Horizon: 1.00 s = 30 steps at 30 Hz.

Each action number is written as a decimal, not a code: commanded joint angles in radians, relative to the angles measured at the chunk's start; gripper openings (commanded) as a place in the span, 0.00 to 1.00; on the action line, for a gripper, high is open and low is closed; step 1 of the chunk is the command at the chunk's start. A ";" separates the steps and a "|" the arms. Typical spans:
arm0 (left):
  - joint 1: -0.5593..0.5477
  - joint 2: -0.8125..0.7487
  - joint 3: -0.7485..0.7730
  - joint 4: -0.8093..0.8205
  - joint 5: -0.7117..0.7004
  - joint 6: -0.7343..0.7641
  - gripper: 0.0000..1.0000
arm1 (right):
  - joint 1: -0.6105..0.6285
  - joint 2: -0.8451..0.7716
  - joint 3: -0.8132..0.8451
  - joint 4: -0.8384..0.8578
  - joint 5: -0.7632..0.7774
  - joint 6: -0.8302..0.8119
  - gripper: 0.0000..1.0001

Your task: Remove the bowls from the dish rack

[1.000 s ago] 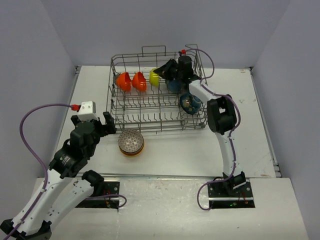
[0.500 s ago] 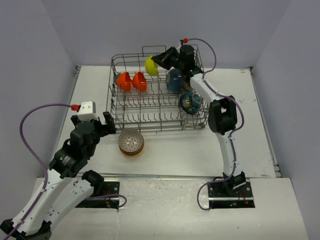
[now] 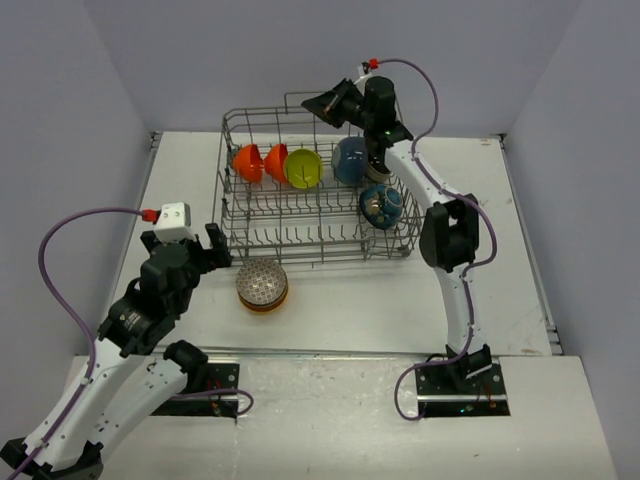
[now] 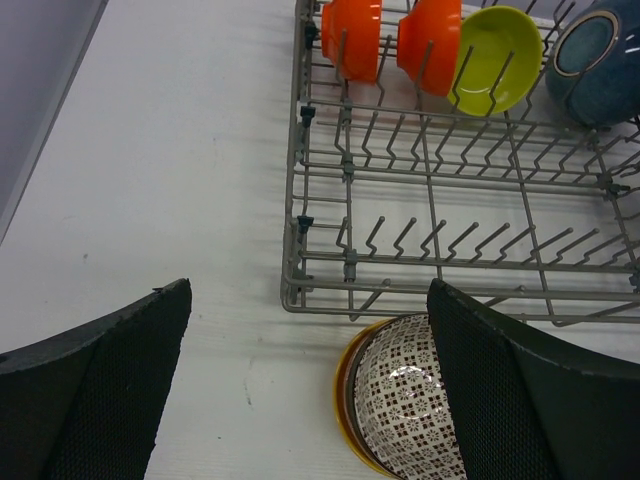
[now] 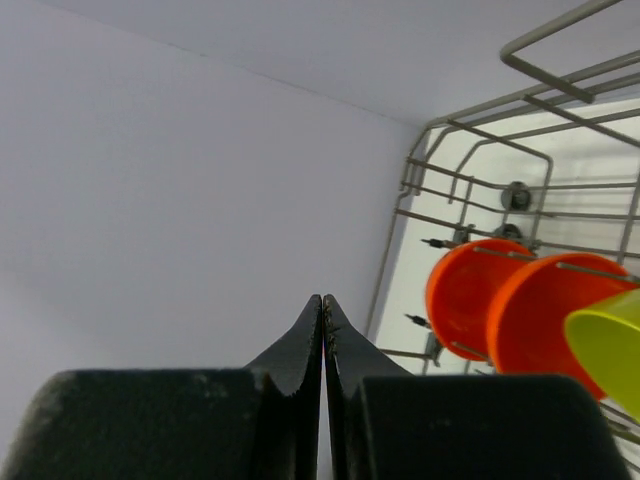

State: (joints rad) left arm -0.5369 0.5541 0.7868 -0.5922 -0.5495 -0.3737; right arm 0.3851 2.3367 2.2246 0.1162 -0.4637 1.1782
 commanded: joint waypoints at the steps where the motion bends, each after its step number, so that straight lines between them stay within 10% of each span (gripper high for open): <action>1: 0.002 -0.003 -0.012 0.029 -0.021 0.015 1.00 | 0.011 0.004 0.198 -0.294 0.084 -0.222 0.00; 5: 0.003 0.006 -0.012 0.029 -0.017 0.016 1.00 | 0.021 -0.078 0.063 -0.368 0.223 -0.416 0.34; 11: 0.002 0.020 -0.011 0.031 -0.013 0.019 1.00 | 0.106 -0.125 0.039 -0.463 0.385 -0.713 0.54; 30: 0.002 0.030 -0.011 0.029 -0.007 0.021 1.00 | 0.130 0.131 0.231 -0.572 0.454 -1.115 0.54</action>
State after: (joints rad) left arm -0.5369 0.5774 0.7868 -0.5926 -0.5507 -0.3737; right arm 0.5137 2.4603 2.3947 -0.4606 -0.0341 0.1532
